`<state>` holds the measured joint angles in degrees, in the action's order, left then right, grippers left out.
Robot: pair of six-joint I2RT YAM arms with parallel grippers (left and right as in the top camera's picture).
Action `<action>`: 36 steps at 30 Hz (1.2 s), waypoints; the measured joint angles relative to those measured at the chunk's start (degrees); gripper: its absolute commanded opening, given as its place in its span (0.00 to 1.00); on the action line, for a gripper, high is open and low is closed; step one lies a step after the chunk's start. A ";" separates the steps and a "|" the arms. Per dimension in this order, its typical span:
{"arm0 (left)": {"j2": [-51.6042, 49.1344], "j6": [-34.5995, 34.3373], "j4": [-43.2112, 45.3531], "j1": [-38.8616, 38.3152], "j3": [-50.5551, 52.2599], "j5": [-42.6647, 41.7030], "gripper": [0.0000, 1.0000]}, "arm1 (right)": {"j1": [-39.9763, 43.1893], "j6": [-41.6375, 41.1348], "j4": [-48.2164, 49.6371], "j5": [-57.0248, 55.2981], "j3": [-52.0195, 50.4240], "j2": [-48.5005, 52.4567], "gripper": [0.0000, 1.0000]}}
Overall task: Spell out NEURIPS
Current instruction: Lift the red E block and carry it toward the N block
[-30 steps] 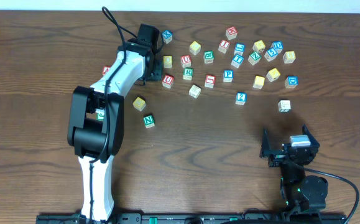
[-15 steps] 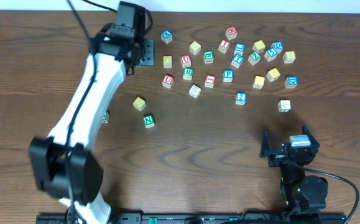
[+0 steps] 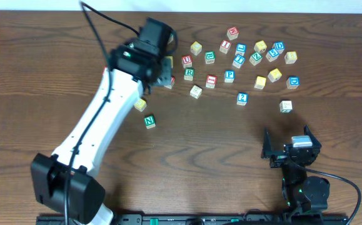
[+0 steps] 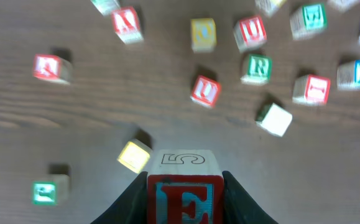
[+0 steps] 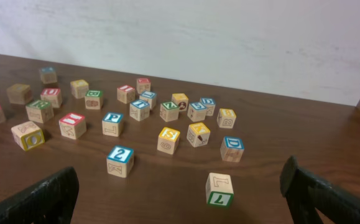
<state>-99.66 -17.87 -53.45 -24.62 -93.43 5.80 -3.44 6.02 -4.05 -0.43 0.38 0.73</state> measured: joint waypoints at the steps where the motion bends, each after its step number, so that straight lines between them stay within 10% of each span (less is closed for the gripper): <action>1: 0.00 -0.44 0.37 -0.76 1.22 0.33 0.08 | 0.00 0.00 -0.02 0.00 0.00 0.00 0.99; 36: -0.02 -12.66 22.77 -8.92 29.99 1.88 0.08 | 0.00 0.00 -0.02 0.00 0.00 0.00 0.99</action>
<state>-99.68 -30.52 -30.68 -33.54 -63.44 7.68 -3.44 6.02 -4.08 -0.43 0.38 0.73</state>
